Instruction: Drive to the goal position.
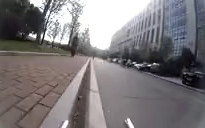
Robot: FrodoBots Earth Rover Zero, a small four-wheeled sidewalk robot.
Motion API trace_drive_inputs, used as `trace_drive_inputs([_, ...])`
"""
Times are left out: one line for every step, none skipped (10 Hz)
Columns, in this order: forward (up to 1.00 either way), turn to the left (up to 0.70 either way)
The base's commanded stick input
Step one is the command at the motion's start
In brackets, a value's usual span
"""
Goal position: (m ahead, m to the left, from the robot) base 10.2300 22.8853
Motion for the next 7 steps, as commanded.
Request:
trace_drive_inputs([0.00,0.09])
trace_drive_inputs([0.00,0.00])
trace_drive_inputs([0.00,0.00])
trace_drive_inputs([0.00,0.00])
trace_drive_inputs([0.00,0.00])
trace_drive_inputs([0.00,0.00])
trace_drive_inputs([0.00,0.00])
